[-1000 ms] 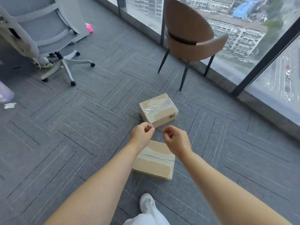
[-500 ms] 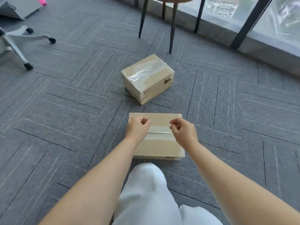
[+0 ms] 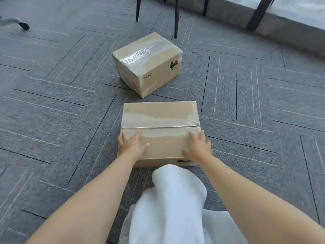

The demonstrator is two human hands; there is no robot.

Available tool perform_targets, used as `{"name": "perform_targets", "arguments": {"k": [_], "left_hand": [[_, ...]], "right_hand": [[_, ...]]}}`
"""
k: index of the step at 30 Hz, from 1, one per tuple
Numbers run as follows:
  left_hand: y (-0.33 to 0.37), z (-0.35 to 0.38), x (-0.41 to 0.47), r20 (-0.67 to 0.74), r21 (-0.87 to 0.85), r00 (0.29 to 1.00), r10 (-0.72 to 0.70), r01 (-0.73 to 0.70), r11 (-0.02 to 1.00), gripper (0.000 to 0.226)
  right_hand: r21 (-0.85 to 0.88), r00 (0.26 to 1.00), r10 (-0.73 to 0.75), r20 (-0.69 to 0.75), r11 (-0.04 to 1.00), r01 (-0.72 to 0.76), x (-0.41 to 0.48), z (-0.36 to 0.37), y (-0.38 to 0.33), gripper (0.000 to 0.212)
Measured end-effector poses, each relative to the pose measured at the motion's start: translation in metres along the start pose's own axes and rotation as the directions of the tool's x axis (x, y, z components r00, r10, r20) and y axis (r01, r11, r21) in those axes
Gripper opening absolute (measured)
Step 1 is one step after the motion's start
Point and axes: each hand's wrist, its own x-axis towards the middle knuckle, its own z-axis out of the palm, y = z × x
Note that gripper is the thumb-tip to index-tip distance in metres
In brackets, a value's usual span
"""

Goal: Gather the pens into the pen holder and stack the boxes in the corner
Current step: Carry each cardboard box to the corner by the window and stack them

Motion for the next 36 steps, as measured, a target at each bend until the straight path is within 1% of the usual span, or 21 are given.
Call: {"name": "perform_targets", "arguments": {"k": [3, 6, 10, 13, 17, 22, 27, 36], "left_hand": [[-0.003, 0.005, 0.003, -0.035, 0.016, 0.998, -0.055, 0.056, 0.998, 0.07], [-0.008, 0.006, 0.005, -0.041, -0.03, 0.993, -0.113, 0.112, 0.993, 0.08], [-0.006, 0.003, 0.003, -0.104, -0.087, 0.988, -0.116, 0.107, 0.99, 0.094], [0.002, -0.007, 0.0, -0.131, -0.118, 0.987, -0.092, 0.076, 0.99, 0.093], [0.03, -0.038, -0.012, -0.178, -0.11, 0.983, -0.037, 0.018, 0.994, 0.086], [0.081, -0.108, -0.047, -0.223, -0.072, 0.974, 0.03, -0.047, 0.996, 0.082], [0.143, -0.187, -0.099, -0.235, -0.067, 0.968, 0.092, -0.111, 0.992, 0.08], [0.253, -0.335, -0.21, -0.268, -0.111, 0.945, 0.187, -0.223, 0.969, 0.081]], "right_hand": [[0.121, 0.999, 0.024, 0.028, 0.992, -0.027, 0.003, 0.003, 0.002, 0.082], [0.155, 0.999, 0.022, 0.027, 0.988, -0.026, 0.005, 0.002, 0.001, 0.082], [0.205, 0.998, 0.061, -0.02, 0.977, -0.056, 0.007, -0.003, -0.003, 0.078], [0.248, 0.993, 0.104, -0.057, 0.965, -0.086, 0.006, -0.017, -0.007, 0.074], [0.32, 0.984, 0.144, -0.104, 0.942, -0.104, -0.009, -0.046, -0.014, 0.069], [0.402, 0.972, 0.157, -0.174, 0.913, -0.076, -0.051, -0.118, -0.03, 0.065], [0.42, 0.96, 0.167, -0.226, 0.906, -0.058, -0.108, -0.216, -0.047, 0.066], [0.472, 0.931, 0.193, -0.312, 0.881, -0.025, -0.227, -0.396, -0.076, 0.069]]}}
